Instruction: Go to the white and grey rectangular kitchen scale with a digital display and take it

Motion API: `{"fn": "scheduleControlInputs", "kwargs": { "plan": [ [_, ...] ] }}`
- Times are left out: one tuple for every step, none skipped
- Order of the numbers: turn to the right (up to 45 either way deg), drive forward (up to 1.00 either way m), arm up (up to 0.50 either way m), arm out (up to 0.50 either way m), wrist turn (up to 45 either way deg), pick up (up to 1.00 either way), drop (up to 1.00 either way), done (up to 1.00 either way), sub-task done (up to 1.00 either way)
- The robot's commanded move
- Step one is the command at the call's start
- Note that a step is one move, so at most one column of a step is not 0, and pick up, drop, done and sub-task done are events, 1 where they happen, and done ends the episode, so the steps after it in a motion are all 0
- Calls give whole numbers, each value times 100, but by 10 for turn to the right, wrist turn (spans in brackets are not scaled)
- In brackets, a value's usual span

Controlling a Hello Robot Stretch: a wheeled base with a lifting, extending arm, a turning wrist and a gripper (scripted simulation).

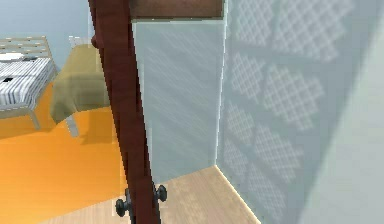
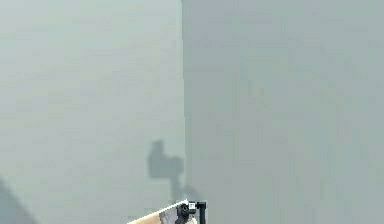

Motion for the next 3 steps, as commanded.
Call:
{"fn": "scheduleControlInputs", "kwargs": {
  "plan": [
    [0,0,0,0,450,0,0,0,0],
    [0,0,0,0,390,0,0,0,0],
    [0,0,-30,0,0,0,0,0,0]
  ]
}}
